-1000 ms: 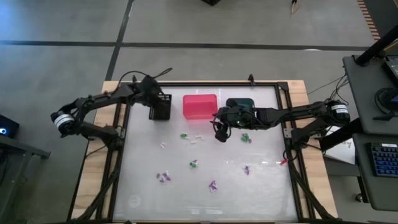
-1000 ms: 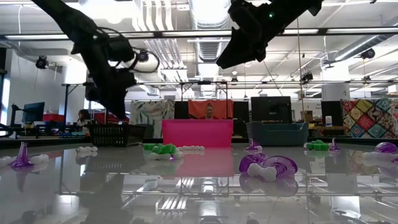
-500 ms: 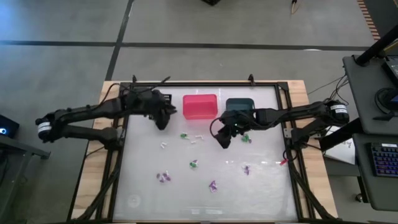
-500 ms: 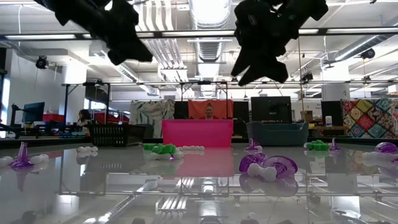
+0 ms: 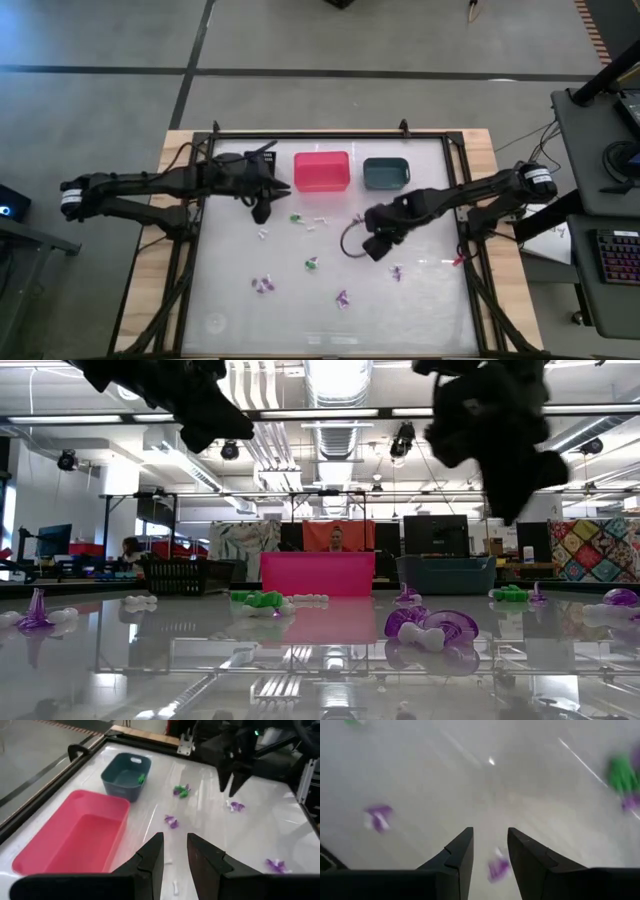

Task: Sort Halloween decoration
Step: Put the purple hat toy into the pink bin

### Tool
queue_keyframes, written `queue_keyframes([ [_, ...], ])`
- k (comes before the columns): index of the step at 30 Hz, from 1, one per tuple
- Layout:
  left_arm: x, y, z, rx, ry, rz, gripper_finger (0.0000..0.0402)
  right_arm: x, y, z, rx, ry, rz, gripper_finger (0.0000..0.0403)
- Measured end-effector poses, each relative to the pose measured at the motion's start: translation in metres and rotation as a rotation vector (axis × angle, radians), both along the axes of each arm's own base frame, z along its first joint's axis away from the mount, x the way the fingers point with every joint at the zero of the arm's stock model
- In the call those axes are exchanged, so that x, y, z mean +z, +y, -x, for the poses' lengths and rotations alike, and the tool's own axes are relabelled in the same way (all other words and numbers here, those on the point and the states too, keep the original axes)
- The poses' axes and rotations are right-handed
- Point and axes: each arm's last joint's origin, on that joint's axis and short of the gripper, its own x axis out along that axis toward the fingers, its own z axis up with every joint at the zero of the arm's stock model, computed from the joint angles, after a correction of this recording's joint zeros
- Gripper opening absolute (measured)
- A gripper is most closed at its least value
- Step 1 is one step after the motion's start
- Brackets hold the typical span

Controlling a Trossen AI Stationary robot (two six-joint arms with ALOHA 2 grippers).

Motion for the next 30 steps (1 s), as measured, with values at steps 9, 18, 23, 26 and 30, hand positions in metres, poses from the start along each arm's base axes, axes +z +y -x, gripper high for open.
queue_keyframes([
  [9, -0.002, 0.0, -0.002, -0.007, 0.01, -0.012, 0.0068, -0.005, 0.037, 0.019, -0.108, 0.164, -0.039, 0.0114],
  [18, -0.004, 0.001, -0.004, -0.017, 0.018, -0.033, 0.0068, -0.027, 0.057, 0.016, -0.189, 0.267, -0.024, 0.0113],
  [23, -0.004, 0.001, -0.004, -0.019, 0.021, -0.037, 0.0068, -0.039, 0.06, 0.012, -0.185, 0.302, -0.006, 0.0116],
  [26, -0.004, 0.001, -0.004, -0.02, 0.021, -0.038, 0.0068, -0.045, 0.06, 0.009, -0.183, 0.319, 0.003, 0.0113],
  [30, -0.004, 0.001, -0.004, -0.02, 0.022, -0.039, 0.0068, -0.052, 0.061, 0.007, -0.173, 0.337, 0.014, 0.0103],
])
